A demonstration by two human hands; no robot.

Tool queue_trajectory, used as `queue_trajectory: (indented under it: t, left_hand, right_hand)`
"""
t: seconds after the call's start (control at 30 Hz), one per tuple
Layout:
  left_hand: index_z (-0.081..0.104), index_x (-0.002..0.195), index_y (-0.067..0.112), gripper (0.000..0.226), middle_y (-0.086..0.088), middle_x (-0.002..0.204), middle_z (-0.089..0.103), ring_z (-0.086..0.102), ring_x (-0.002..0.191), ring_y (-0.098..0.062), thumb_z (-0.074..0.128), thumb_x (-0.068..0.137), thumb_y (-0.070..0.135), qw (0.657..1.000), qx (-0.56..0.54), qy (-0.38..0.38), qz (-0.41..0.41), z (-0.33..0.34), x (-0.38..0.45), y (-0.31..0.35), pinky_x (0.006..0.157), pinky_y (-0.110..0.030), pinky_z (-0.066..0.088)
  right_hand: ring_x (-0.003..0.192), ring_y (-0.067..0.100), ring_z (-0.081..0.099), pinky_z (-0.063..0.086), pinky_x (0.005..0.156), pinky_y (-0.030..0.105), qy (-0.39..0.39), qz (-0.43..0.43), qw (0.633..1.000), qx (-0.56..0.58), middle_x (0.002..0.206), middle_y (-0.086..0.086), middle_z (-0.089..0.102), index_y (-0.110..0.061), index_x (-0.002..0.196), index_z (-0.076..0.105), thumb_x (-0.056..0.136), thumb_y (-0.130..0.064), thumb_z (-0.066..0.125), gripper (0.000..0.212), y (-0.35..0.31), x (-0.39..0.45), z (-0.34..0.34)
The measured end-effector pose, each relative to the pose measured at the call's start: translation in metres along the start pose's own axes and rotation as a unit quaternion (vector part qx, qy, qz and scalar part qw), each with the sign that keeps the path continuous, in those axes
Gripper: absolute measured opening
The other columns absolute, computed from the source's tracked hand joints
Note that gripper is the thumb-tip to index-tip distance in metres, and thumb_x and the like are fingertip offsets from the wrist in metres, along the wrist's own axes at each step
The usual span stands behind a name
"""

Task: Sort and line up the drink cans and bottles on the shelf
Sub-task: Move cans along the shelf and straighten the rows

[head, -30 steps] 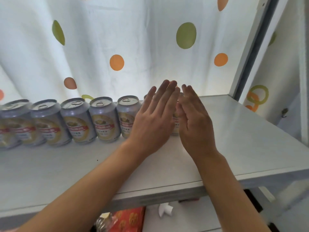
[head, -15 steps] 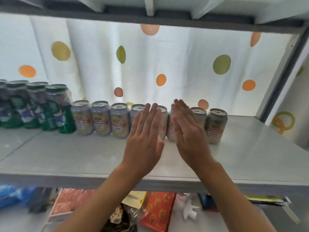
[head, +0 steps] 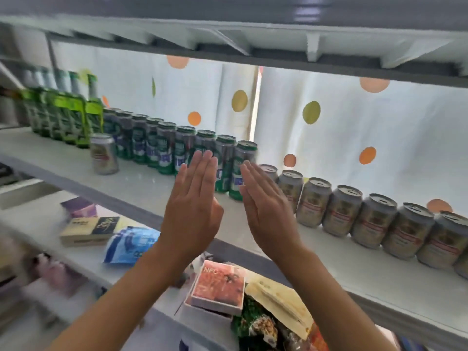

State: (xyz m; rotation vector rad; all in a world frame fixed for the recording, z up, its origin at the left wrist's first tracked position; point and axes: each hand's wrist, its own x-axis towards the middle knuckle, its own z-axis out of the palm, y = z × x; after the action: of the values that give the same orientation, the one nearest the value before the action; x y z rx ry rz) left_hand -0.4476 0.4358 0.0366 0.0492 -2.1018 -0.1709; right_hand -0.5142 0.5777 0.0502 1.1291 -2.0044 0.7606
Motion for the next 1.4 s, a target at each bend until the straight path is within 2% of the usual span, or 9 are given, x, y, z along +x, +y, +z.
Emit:
queue_trajectory:
  t: [0.27, 0.47, 0.57, 0.7, 0.8, 0.87, 1.17, 1.27, 1.4]
  left_hand:
    - [0.042, 0.141, -0.005, 0.066, -0.019, 0.152, 0.037, 0.026, 0.145, -0.033, 0.051, 0.076, 0.004, 0.995, 0.086, 0.007, -0.046, -0.085, -0.037, -0.123, 0.115, -0.052, 0.027]
    - [0.043, 0.141, -0.003, 0.061, -0.017, 0.152, 0.038, 0.025, 0.145, -0.031, 0.05, 0.08, 0.003, 0.991, 0.112, 0.013, -0.07, -0.132, -0.061, -0.195, 0.115, -0.052, 0.028]
    - [0.043, 0.141, -0.002, 0.06, -0.017, 0.152, 0.037, 0.023, 0.146, -0.029, 0.052, 0.083, 0.004, 0.991, 0.118, -0.006, -0.06, -0.148, -0.07, -0.227, 0.117, -0.048, 0.025]
    - [0.05, 0.134, 0.003, 0.051, -0.012, 0.152, 0.039, 0.023, 0.147, -0.022, 0.06, 0.084, 0.0, 0.995, 0.077, -0.015, -0.064, -0.159, -0.079, -0.266, 0.118, -0.033, 0.021]
    - [0.051, 0.133, 0.006, 0.048, -0.009, 0.152, 0.039, 0.022, 0.147, -0.019, 0.059, 0.085, 0.001, 0.995, 0.034, -0.006, -0.091, -0.154, -0.082, -0.285, 0.116, -0.035, 0.027]
    - [0.051, 0.134, 0.007, 0.049, -0.008, 0.153, 0.038, 0.022, 0.148, -0.019, 0.059, 0.086, 0.001, 0.995, 0.027, -0.009, -0.094, -0.148, -0.081, -0.298, 0.116, -0.035, 0.026]
    - [0.053, 0.129, 0.013, 0.045, -0.005, 0.154, 0.037, 0.019, 0.148, -0.016, 0.063, 0.086, 0.005, 0.994, 0.016, -0.048, -0.098, -0.108, -0.069, -0.37, 0.117, -0.023, 0.01]
    - [0.052, 0.129, 0.012, 0.047, -0.006, 0.153, 0.038, 0.021, 0.148, -0.019, 0.064, 0.084, 0.004, 0.995, 0.032, -0.072, -0.06, -0.09, -0.065, -0.403, 0.118, -0.033, 0.019]
    - [0.051, 0.129, 0.014, 0.048, -0.006, 0.154, 0.037, 0.021, 0.148, -0.019, 0.065, 0.084, 0.004, 0.994, 0.011, -0.082, -0.076, -0.077, -0.056, -0.443, 0.115, -0.043, 0.031]
  right_hand:
    - [0.139, 0.028, 0.045, 0.037, 0.115, 0.042, -0.02, -0.077, 0.993, 0.083, 0.144, 0.016, 0.052, 0.003, 0.138, 0.054, 0.101, -0.011, 0.053, 0.04, -0.098, 0.04, 0.099]
    - [0.141, 0.027, 0.042, 0.035, 0.116, 0.04, -0.04, -0.097, 0.986, 0.129, 0.146, 0.014, 0.051, 0.0, 0.14, 0.052, 0.102, -0.013, 0.051, 0.04, -0.163, 0.063, 0.155]
    - [0.141, 0.024, 0.042, 0.033, 0.116, 0.037, -0.046, -0.087, 0.984, 0.147, 0.147, 0.012, 0.051, -0.002, 0.141, 0.051, 0.103, -0.015, 0.049, 0.041, -0.19, 0.071, 0.179]
    - [0.143, 0.02, 0.039, 0.028, 0.118, 0.028, -0.088, -0.047, 0.978, 0.182, 0.15, 0.009, 0.048, -0.006, 0.145, 0.047, 0.105, -0.016, 0.045, 0.042, -0.214, 0.079, 0.21]
    - [0.144, 0.018, 0.037, 0.024, 0.117, 0.024, -0.11, -0.023, 0.977, 0.183, 0.152, 0.006, 0.045, -0.009, 0.147, 0.045, 0.106, -0.019, 0.043, 0.042, -0.225, 0.085, 0.233]
    - [0.144, 0.016, 0.036, 0.024, 0.117, 0.023, -0.113, -0.018, 0.978, 0.176, 0.153, 0.004, 0.044, -0.011, 0.148, 0.044, 0.106, -0.022, 0.042, 0.043, -0.227, 0.092, 0.248]
    - [0.148, 0.02, 0.028, 0.027, 0.121, 0.041, -0.074, 0.026, 0.987, 0.139, 0.155, 0.007, 0.04, -0.009, 0.15, 0.041, 0.107, -0.019, 0.039, 0.045, -0.206, 0.131, 0.326]
    - [0.146, 0.023, 0.033, 0.029, 0.119, 0.044, -0.026, 0.036, 0.99, 0.13, 0.152, 0.011, 0.045, -0.005, 0.146, 0.046, 0.105, -0.014, 0.043, 0.042, -0.198, 0.149, 0.354]
    - [0.142, 0.026, 0.034, 0.031, 0.116, 0.053, 0.014, 0.068, 0.991, 0.119, 0.148, 0.014, 0.048, -0.005, 0.145, 0.045, 0.102, -0.014, 0.052, 0.044, -0.191, 0.172, 0.38]
